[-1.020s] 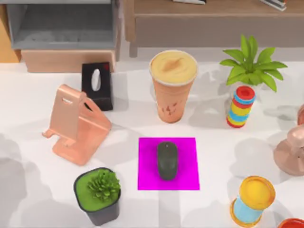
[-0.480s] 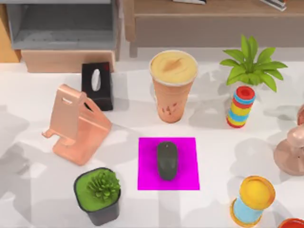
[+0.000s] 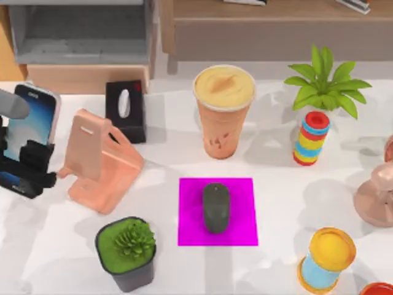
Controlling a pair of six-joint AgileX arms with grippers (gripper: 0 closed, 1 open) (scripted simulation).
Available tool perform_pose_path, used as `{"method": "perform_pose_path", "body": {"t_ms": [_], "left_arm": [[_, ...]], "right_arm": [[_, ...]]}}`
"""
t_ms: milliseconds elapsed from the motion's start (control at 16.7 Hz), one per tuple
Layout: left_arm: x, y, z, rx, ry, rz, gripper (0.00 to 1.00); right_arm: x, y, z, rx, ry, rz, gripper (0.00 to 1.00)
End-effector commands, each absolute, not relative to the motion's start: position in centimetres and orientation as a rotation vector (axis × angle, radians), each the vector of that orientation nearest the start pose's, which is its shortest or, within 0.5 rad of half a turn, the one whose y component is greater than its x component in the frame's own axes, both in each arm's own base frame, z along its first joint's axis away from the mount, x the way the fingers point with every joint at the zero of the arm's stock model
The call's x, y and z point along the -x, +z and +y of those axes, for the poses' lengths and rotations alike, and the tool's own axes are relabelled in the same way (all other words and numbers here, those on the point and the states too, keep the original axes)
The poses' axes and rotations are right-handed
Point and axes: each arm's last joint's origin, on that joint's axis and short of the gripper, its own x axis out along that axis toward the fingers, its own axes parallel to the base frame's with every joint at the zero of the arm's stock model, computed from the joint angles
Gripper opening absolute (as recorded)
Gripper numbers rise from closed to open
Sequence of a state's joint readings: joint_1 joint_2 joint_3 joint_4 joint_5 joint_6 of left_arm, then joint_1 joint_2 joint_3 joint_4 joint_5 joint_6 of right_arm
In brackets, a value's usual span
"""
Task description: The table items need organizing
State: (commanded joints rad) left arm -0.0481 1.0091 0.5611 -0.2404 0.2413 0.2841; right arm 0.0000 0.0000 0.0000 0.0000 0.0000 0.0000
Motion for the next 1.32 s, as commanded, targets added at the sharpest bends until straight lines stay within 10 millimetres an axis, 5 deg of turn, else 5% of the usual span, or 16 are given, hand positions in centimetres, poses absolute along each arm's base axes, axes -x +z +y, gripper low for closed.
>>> {"method": "perform_pose_path", "body": {"t_ms": [240, 660, 1320], "left_arm": [[-18.8, 21.9, -3.7, -0.131, -0.464, 0.466, 0.00], [-18.7, 22.0, -3.8, -0.130, -0.470, 0.449, 0.00], [-21.5, 20.5, -5.4, -0.150, -0.488, 0.436, 0.00]], "right_arm": [[-10.6, 16.0, -0.1, 0.000, 0.000, 0.000, 1.00], [-10.6, 16.0, -0.1, 0.000, 0.000, 0.000, 1.00], [-10.6, 16.0, -0.1, 0.000, 0.000, 0.000, 1.00]]}}
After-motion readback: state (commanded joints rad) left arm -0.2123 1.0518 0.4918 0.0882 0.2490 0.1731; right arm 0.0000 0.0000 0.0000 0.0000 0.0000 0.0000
